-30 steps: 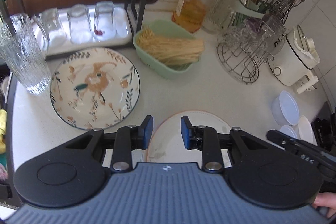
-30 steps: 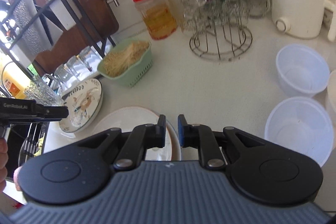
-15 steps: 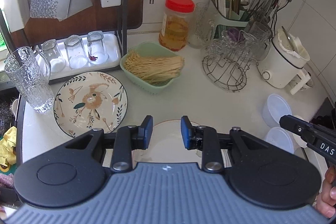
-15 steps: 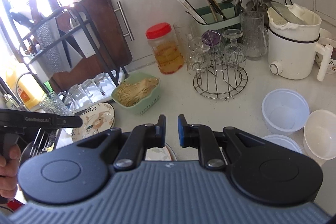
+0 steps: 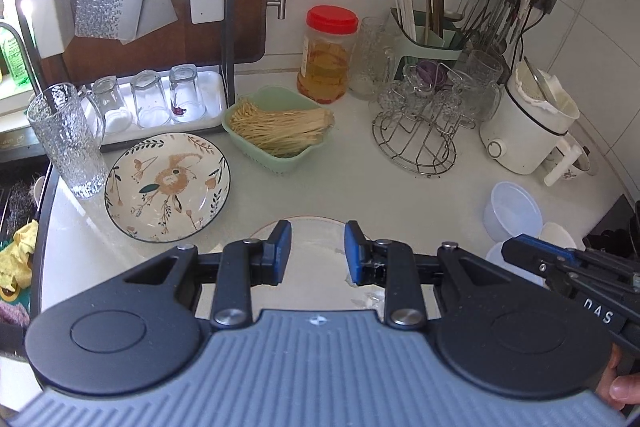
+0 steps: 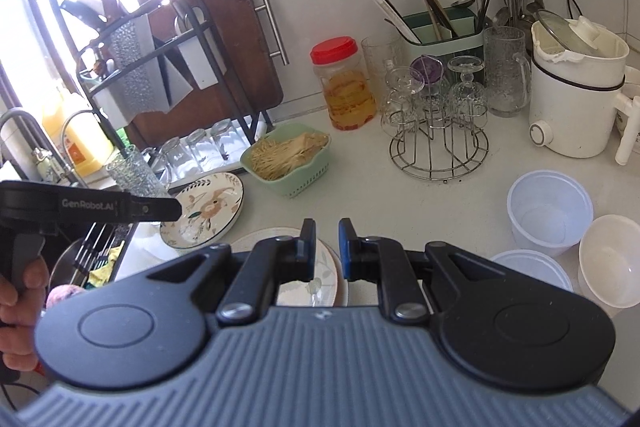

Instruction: Organize plates and bowls

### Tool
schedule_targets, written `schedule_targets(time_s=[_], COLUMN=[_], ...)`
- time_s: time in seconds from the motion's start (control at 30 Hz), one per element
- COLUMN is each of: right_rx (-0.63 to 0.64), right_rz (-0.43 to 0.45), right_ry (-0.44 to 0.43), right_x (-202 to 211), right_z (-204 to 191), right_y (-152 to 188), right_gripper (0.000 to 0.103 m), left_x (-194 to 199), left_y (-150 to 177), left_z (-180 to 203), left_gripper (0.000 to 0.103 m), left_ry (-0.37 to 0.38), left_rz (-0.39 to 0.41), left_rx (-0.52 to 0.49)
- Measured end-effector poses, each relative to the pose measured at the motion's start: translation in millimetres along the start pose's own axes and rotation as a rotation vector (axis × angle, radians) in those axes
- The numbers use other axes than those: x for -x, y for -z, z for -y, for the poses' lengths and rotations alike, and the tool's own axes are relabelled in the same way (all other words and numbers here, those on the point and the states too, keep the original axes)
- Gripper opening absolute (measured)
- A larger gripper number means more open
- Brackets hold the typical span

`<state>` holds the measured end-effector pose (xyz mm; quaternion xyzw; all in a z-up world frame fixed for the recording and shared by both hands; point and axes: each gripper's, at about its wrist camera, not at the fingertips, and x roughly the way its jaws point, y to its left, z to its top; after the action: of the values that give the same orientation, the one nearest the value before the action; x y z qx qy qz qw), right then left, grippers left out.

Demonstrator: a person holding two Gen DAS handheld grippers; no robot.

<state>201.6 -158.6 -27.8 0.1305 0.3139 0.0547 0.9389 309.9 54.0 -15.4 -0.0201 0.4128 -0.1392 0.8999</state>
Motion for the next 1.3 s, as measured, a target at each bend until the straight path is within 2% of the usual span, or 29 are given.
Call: schedule_targets(time_s=[0.27,0.5,0.73,1.0,1.03,1.17,1.23,1.3], right_rx=[0.028,0.081,0.07,0.065,0.062,0.055,0.048,0.042], right_rz=[-0.009,-0.046,-0.048,-0.047,-0.046,-0.045,-0.049,-0.051], right_ry=[-0.028,-0.043,-0.034,-0.034,-0.029,-0.006,0.007,0.005], right_x=[6,0,-5,-21,-23,-38,-45,-48], right_z=[9,4,7,-6,-7,-12,-15,-18], right_y=[4,12,12,10,10,11,11,10], right_gripper=[0.015,0.015,0.015,0.016,0.016,0.016,0.016,0.016], left_x=[5,5,-2,-21,-25,-42,-48,-52], left_y=[14,28,25,19,18,14,14,15], left_z=[16,14,8,-6,-10,-25,-33,-46], left_gripper=[0.032,0.032,0.032,0.032,0.033,0.046,0.047,0.047], left_ry=[-0.018,-0.027,-0.029,-0.024,-0.025,-0.017,-0.021,-0.008], left_rz=[-0.003,-0.02,-0.013,-0.046,-0.05,-0.063,-0.071,-0.088], left_rx=[0.024,0.021,0.038,0.03,0.027,0.002,0.002,0.048])
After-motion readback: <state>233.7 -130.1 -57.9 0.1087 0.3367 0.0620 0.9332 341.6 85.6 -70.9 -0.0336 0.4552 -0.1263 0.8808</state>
